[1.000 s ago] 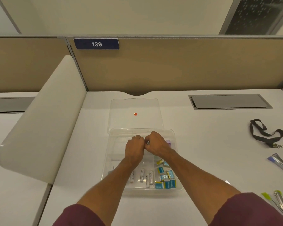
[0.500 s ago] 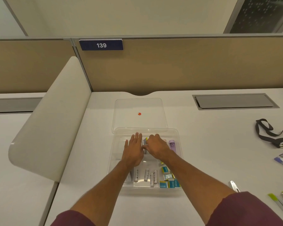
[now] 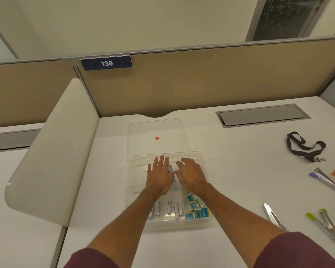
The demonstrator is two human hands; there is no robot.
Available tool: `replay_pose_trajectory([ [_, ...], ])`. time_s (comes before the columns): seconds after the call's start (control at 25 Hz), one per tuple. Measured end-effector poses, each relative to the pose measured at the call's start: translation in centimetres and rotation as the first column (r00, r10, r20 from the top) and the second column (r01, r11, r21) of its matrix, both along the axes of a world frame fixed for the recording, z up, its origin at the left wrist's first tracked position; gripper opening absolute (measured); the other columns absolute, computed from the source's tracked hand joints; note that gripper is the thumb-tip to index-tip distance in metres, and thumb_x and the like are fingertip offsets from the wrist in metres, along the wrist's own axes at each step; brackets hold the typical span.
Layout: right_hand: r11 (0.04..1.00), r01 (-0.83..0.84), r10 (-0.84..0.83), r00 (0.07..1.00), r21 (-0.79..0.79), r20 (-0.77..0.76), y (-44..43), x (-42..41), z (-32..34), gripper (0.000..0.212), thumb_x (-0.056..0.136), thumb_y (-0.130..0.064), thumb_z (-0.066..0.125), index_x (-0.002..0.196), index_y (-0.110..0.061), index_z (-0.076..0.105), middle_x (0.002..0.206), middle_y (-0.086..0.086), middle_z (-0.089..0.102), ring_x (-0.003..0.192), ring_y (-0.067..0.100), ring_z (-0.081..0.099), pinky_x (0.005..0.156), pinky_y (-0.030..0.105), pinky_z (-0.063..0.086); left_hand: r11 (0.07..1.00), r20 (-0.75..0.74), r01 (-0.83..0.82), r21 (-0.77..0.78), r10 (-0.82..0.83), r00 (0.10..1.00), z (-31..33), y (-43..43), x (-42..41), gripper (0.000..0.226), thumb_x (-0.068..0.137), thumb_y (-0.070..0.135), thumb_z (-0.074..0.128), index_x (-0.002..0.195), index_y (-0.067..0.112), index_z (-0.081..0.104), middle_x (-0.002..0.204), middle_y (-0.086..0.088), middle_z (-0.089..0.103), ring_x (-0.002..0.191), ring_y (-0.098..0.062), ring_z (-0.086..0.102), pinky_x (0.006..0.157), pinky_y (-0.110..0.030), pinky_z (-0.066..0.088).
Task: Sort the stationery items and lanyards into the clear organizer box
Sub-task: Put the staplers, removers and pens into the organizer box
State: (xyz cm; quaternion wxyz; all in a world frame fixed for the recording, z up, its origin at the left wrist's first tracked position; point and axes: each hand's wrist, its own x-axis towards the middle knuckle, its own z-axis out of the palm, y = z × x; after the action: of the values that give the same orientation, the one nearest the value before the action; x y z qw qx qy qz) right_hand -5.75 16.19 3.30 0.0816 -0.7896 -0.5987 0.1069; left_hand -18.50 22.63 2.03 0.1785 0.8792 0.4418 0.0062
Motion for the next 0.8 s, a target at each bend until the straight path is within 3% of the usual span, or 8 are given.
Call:
replay_pose_trajectory([
  [0.32,0.983,0.183,-0.182,0.982,-0.031,0.047,-7.2,6.4,0.8,0.058,0.099,-0.046,0.036,0.149,-0.017,0.027,0.159,0.008,0.021,0.148,0.024,0.018,0.121,0.040,0.017,0.990,-0.014,0.136,0.035,-0.135,0.991,1.5,-4.3,7.0,0.066,0.098,0.052,0.029,0.153,0.020,0.008,0.163,-0.004,0.001,0.150,-0.025,-0.001,0.121,-0.047,0.001],
  [0.68,0.945,0.321,-0.319,0.947,-0.054,0.045,-18.8,15.4,0.2,0.056,0.099,-0.035,0.040,0.149,-0.016,0.024,0.159,0.007,0.019,0.147,0.021,0.019,0.119,0.035,0.021,0.949,-0.048,0.316,0.005,-0.316,0.948,0.2,-14.6,17.3,0.068,0.098,0.050,0.031,0.153,0.018,0.008,0.162,-0.007,0.001,0.150,-0.026,0.002,0.121,-0.045,0.005],
  [0.8,0.917,0.392,-0.393,0.920,-0.074,0.009,-22.4,18.2,-0.3,0.054,0.097,-0.033,0.046,0.147,-0.016,0.030,0.156,0.010,0.026,0.144,0.026,0.024,0.117,0.038,0.026,0.938,-0.048,0.347,-0.002,-0.346,0.937,-0.4,-18.2,20.0,0.068,0.097,0.051,0.035,0.152,0.017,0.014,0.161,-0.009,0.009,0.149,-0.029,0.010,0.119,-0.044,0.017],
])
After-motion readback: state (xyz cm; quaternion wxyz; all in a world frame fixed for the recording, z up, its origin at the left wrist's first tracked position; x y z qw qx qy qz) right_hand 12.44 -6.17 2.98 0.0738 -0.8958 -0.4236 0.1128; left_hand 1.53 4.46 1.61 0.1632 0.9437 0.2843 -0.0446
